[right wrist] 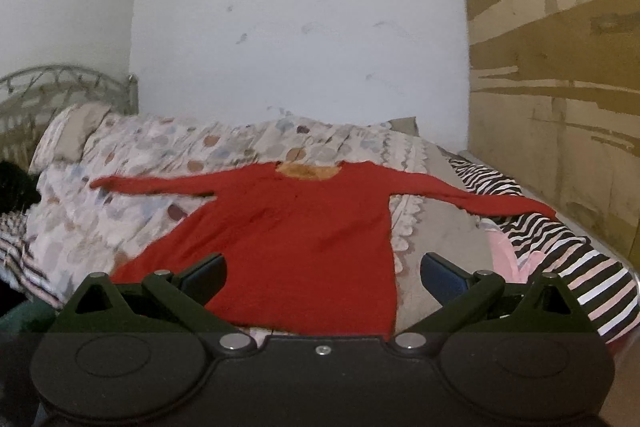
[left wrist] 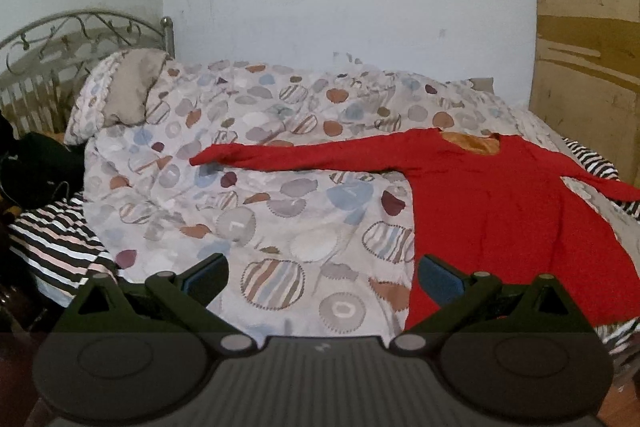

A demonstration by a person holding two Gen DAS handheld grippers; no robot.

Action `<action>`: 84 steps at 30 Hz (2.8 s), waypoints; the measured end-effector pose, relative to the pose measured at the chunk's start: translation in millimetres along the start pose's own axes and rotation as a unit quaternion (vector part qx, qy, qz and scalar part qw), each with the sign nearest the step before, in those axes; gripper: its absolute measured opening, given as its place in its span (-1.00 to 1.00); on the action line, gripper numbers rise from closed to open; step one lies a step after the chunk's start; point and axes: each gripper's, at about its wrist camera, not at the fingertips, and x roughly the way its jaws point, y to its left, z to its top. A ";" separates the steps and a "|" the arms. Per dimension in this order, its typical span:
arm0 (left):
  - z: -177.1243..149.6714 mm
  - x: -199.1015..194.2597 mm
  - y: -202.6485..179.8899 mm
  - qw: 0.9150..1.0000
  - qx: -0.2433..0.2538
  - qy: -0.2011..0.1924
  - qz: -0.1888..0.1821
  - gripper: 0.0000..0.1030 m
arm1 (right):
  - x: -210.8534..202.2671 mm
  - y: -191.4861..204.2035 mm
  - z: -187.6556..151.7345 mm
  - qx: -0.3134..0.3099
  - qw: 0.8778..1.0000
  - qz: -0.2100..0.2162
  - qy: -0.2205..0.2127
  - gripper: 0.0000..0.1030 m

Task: Fold small clothes
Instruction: 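Move both grippers toward the red shirt's body and sleeve, then grasp the shirt sleeve with the right gripper and fold it across the body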

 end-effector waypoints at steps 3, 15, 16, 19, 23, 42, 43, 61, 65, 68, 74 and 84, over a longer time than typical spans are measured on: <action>12.2 18.5 -3.3 1.000 -0.009 0.005 -0.010 0.99 | 16.5 -7.3 9.5 0.019 1.000 -0.009 -0.007 0.99; 49.0 119.1 -63.6 1.000 0.006 0.009 -0.029 0.99 | 107.0 -29.5 24.9 0.027 0.999 -0.038 0.013 0.99; 49.4 128.8 -72.5 0.999 0.009 0.012 -0.036 0.99 | 115.9 -33.5 24.5 0.029 0.998 -0.043 0.018 0.99; 47.9 162.3 -102.5 0.998 0.014 0.027 -0.060 0.99 | 144.1 -52.3 24.6 0.046 0.997 -0.053 0.032 0.99; 38.8 198.5 -134.4 0.995 0.014 0.051 -0.087 0.99 | 185.4 -90.7 26.2 0.068 0.994 -0.071 0.047 0.99; 21.0 239.9 -166.9 0.990 0.022 0.090 -0.103 0.99 | 368.4 -381.5 52.3 0.324 0.909 -0.242 0.104 0.78; 20.8 240.2 -165.9 0.990 0.018 0.092 -0.104 0.99 | 374.3 -393.3 50.1 0.343 0.897 -0.256 0.104 0.74; 15.3 218.2 -104.5 0.992 -0.052 0.103 -0.043 0.99 | 409.4 -448.0 42.1 0.466 0.821 -0.322 0.067 -0.86; 18.9 216.0 -91.1 0.992 -0.067 0.104 -0.031 0.99 | 406.5 -425.9 76.4 0.391 0.860 -0.326 0.037 -0.88; 25.7 211.4 -84.6 0.992 -0.075 0.094 -0.030 0.99 | 406.6 -397.8 115.1 0.306 0.897 -0.317 0.019 -0.89; 36.4 197.5 -76.3 0.993 -0.085 0.070 -0.035 0.99 | 410.1 -307.5 200.2 0.122 0.959 -0.252 -0.033 -0.90; 38.7 183.8 -45.5 0.990 -0.126 0.058 -0.022 0.99 | 430.4 -123.8 256.0 -0.057 0.994 -0.080 -0.052 -0.90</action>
